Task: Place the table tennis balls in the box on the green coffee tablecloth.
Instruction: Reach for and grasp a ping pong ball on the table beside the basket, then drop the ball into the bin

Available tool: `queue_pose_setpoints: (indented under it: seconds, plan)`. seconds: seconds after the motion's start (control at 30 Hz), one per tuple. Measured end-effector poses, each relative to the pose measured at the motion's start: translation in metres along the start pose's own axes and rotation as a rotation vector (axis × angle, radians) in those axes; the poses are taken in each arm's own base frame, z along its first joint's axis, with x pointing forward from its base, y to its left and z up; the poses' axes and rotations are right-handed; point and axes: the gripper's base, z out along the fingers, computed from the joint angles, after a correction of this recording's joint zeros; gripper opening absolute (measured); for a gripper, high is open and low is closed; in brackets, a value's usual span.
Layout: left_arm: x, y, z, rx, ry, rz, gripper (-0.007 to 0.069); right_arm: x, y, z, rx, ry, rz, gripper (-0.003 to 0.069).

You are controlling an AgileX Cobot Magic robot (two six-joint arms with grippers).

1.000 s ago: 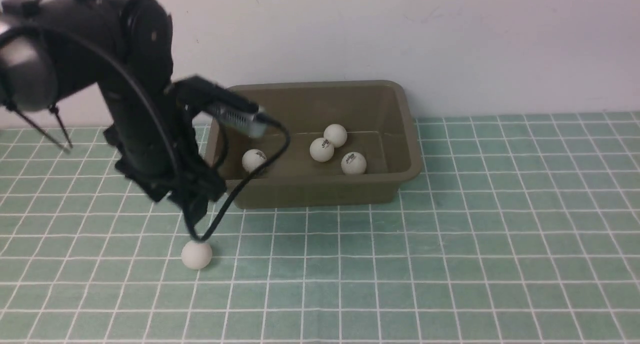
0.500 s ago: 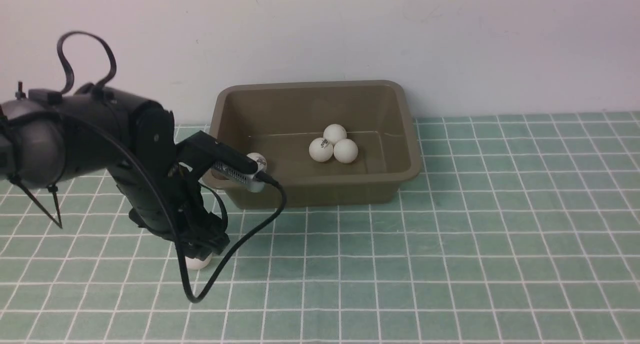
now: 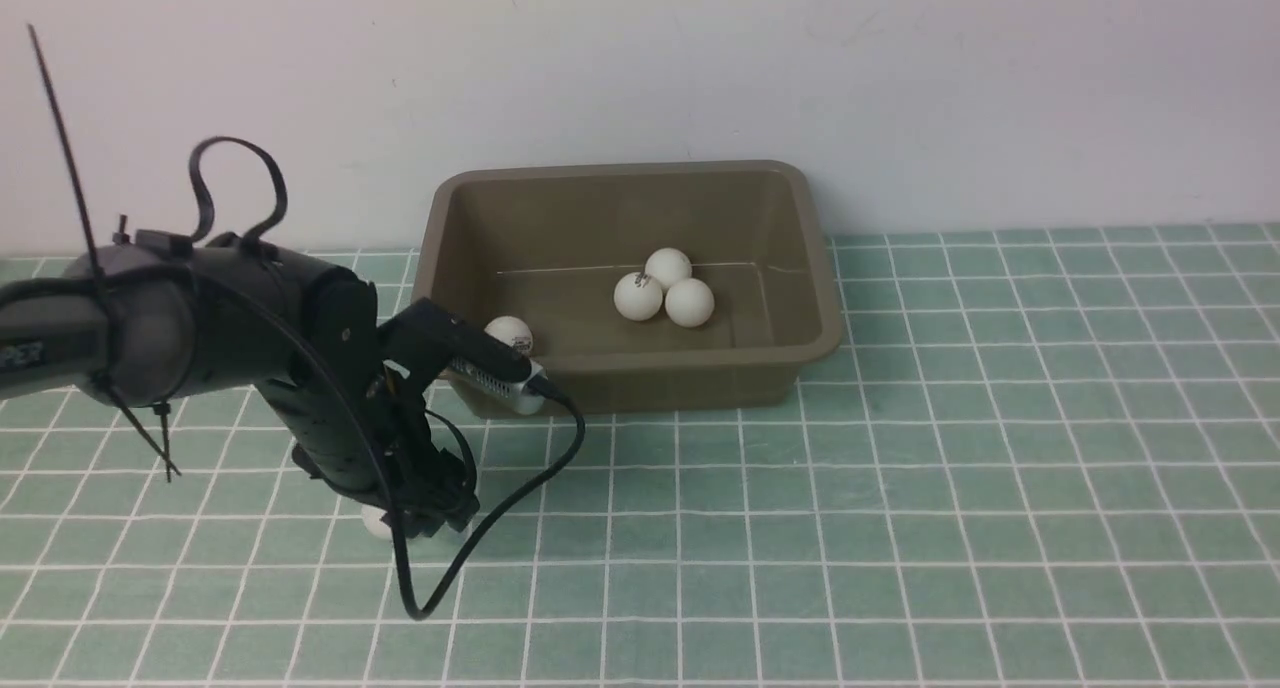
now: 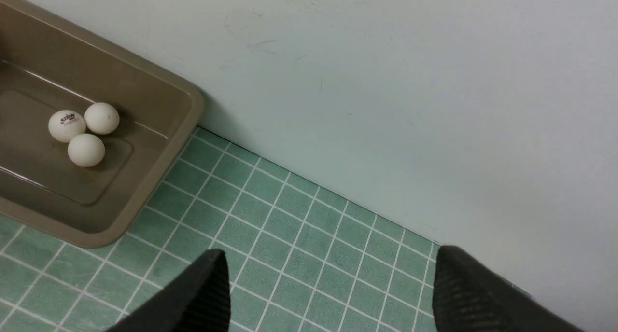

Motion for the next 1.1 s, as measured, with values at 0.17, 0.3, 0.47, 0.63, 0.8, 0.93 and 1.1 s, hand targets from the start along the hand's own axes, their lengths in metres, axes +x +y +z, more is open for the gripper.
queue_pose_setpoints:
  seconds: [0.17, 0.3, 0.47, 0.63, 0.8, 0.93, 1.1]
  plan:
    - [-0.007, 0.005, -0.062, 0.006, 0.086, 0.036, 0.0352, 0.0, 0.0, 0.0, 0.0, 0.0, 0.0, 0.0511]
    - [-0.035, 0.01, -0.114, 0.007, -0.078, 0.075, 0.0352, 0.0, 0.0, 0.0, 0.0, 0.0, 0.0, 0.0511]
    - [-0.077, 0.009, -0.134, 0.048, -0.406, 0.057, 0.0352, 0.0, 0.0, 0.0, 0.0, 0.0, 0.0, 0.0511]
    - [-0.115, 0.013, -0.081, 0.017, -0.555, 0.054, 0.0358, 0.0, 0.0, 0.0, 0.0, 0.0, 0.0, 0.0511]
    - [-0.127, 0.015, -0.042, 0.003, -0.564, 0.043, 0.0475, 0.0, 0.0, 0.0, 0.0, 0.0, 0.0, 0.0511]
    - [-0.131, 0.016, -0.043, -0.004, -0.581, 0.045, 0.054, 0.0, -0.001, 0.0, 0.006, 0.001, -0.006, 0.0506]
    - [-0.117, 0.016, -0.126, -0.003, -0.634, 0.07, 0.032, 0.004, -0.004, -0.023, 0.032, -0.038, -0.004, 0.0395]
